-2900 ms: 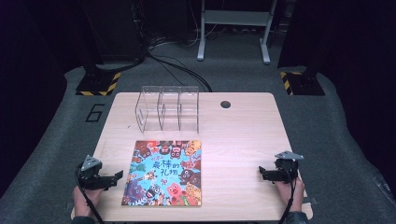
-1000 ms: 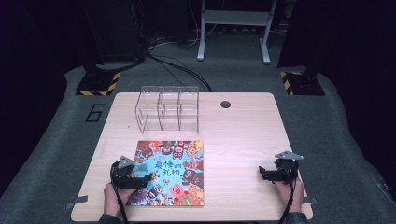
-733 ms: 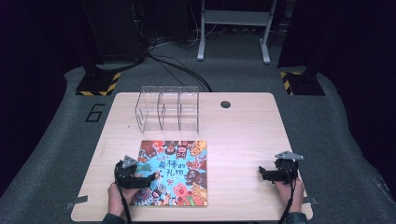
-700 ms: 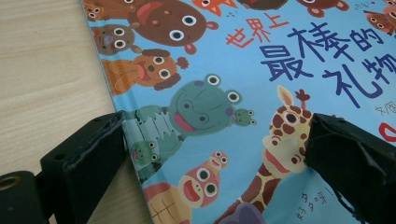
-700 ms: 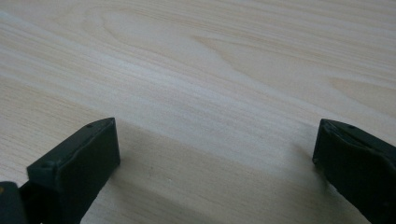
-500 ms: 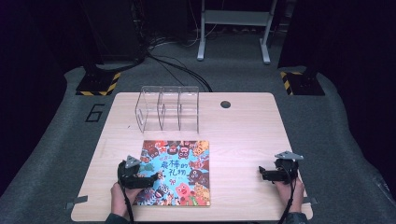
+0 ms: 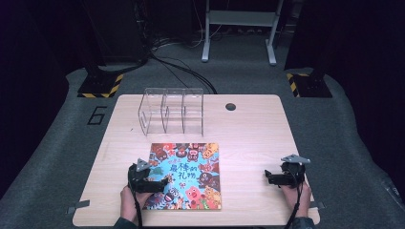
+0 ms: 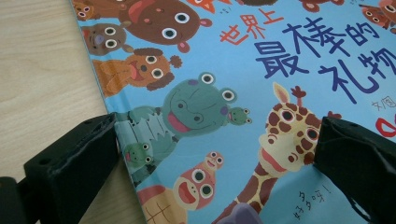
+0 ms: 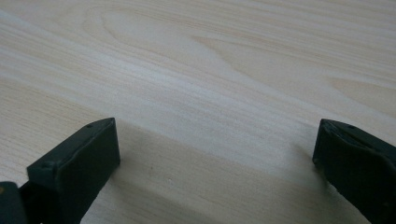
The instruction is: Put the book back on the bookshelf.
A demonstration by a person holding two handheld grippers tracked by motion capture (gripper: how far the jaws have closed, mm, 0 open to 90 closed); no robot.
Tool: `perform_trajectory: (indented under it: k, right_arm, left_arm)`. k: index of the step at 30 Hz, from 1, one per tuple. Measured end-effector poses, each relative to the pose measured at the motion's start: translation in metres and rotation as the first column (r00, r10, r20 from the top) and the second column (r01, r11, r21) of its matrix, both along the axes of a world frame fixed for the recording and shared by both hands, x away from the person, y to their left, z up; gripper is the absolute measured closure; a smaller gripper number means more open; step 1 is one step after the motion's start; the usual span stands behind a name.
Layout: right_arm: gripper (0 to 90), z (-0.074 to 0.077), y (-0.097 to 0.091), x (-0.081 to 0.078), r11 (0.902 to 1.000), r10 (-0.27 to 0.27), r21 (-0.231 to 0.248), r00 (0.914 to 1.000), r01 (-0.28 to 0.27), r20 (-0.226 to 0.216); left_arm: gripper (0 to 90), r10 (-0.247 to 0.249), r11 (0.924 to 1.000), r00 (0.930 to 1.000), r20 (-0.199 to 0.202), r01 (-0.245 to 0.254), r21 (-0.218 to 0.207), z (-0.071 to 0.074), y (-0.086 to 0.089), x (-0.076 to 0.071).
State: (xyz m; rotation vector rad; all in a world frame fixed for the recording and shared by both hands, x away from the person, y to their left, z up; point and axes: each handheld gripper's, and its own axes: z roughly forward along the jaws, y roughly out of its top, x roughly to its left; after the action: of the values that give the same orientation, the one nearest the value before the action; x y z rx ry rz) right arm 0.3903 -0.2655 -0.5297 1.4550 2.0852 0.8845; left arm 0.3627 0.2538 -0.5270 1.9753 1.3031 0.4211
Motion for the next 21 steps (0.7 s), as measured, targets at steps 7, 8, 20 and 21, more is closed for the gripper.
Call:
perform_trajectory:
  k: [7, 8, 20, 21]
  right_arm:
    - [0.0, 0.0, 0.0, 0.0, 1.0, -0.005, 0.003, 1.0, 0.005, -0.004]
    - [0.0, 0.0, 0.0, 0.0, 1.0, -0.005, 0.003, 1.0, 0.005, -0.004]
    - [0.0, 0.0, 0.0, 0.0, 1.0, -0.002, 0.001, 0.9999, 0.002, -0.01]
    - [0.0, 0.0, 0.0, 0.0, 1.0, -0.002, 0.0, 1.0, 0.002, -0.01]
  left_arm:
    - [0.0, -0.022, 0.9997, 0.9997, -0.007, 0.022, 0.007, 0.001, -0.014, 0.002]
    - [0.0, -0.022, 0.9997, 0.9997, -0.007, 0.022, 0.007, 0.001, -0.014, 0.002]
    - [0.0, -0.031, 0.9995, 0.9995, -0.007, 0.031, -0.009, 0.001, -0.037, 0.005]
    - [0.0, -0.024, 0.9996, 0.9997, 0.006, 0.024, -0.012, 0.0, -0.041, 0.006]
